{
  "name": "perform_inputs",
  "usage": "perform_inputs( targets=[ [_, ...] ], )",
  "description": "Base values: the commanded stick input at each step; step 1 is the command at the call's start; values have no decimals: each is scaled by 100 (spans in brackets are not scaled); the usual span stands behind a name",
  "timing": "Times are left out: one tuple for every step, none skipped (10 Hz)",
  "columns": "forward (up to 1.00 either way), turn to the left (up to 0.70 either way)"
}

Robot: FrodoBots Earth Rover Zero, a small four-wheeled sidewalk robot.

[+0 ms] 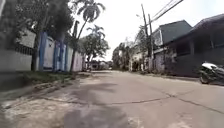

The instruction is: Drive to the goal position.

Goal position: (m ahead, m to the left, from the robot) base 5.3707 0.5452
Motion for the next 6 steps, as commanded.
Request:
perform_inputs(
  targets=[
    [85, -29],
    [85, -15],
    [85, 0],
    [85, 0],
    [85, 0],
    [85, 0]
  ],
)
